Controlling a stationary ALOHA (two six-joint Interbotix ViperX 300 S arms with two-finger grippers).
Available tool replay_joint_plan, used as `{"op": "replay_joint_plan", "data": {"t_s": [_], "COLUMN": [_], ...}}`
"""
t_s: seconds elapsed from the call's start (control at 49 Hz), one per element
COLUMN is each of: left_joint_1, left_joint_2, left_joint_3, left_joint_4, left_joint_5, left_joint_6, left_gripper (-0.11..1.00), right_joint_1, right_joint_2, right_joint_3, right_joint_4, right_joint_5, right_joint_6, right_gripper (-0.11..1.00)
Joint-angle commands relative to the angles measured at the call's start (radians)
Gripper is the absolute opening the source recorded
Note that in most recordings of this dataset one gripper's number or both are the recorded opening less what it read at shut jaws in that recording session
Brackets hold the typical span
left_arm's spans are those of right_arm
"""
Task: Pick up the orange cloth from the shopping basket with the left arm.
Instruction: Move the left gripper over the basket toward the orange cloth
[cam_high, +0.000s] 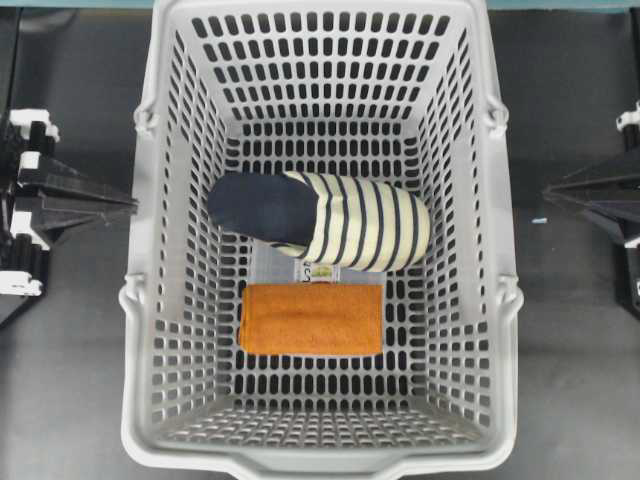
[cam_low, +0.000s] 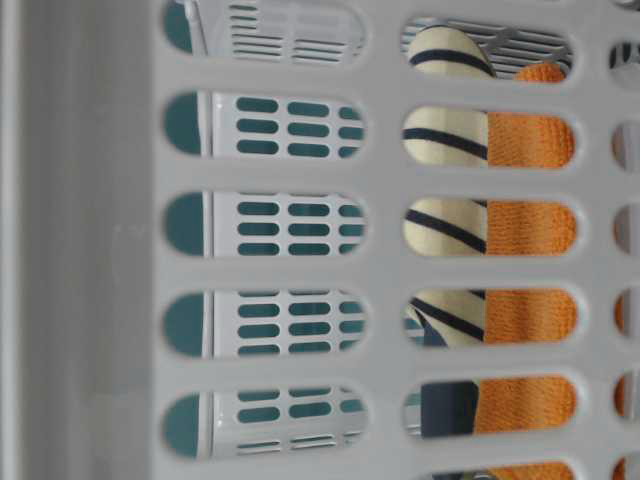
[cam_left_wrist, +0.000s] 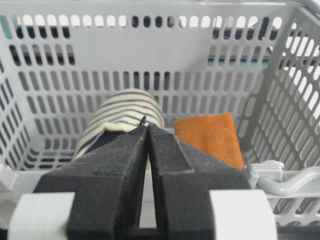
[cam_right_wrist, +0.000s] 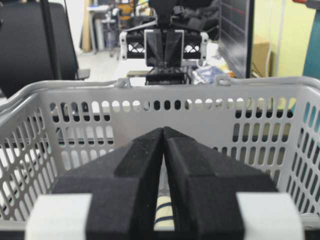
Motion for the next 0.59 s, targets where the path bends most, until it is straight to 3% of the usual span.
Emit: {"op": "replay_joint_plan", "data": {"t_s": [0.0,0.082,0.245,0.572], "left_joint_1": [0.002,0.009,-0.018,-0.077], "left_joint_2": [-0.015,-0.008,0.057,0.351], "left_joint_3": [-0.078,-0.163,-0.316,-0.615], "left_joint_4": [0.038,0.040,0.040,0.040], "left_joint_5": [0.043,0.161,0.394,0.739], "left_joint_6": [-0.026,-0.049,-0.061,-0.046], "left_gripper": [0.06,0.00,0.00,0.00], "right_joint_1": [-0.005,-0.003,-0.003,-0.005], "right_joint_2": [0.009,0.008,0.008,0.006], "right_joint_3": [-0.021,-0.021,-0.025,-0.028], "right_joint_4": [0.002,0.011,0.014,0.021], "right_joint_5": [-0.012,-0.014,-0.009,0.041], "right_joint_6": [0.006,0.006,0.008,0.054], "right_gripper": [0.00,0.00,-0.01,0.00]}}
